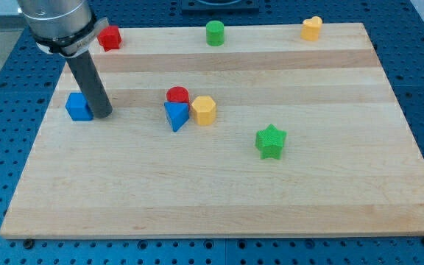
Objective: Move the yellow hexagon towards the right centre
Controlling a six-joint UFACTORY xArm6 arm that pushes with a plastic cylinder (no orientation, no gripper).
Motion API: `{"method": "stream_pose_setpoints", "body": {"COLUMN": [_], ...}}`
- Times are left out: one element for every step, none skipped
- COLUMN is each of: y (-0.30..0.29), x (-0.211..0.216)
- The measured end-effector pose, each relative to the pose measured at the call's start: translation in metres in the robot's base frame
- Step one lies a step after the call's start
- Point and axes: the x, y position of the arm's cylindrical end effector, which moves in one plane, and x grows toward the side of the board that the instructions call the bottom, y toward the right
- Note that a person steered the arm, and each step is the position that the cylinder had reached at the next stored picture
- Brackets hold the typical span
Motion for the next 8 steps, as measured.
{"method": "stream_pose_setpoints", "body": {"y": [0.013, 0.041, 0.081, 0.115, 0.146, 0.157, 0.158, 0.159], "x": [0.008, 0.02, 0.037, 0.053, 0.048, 0.015, -0.012, -0.033]}}
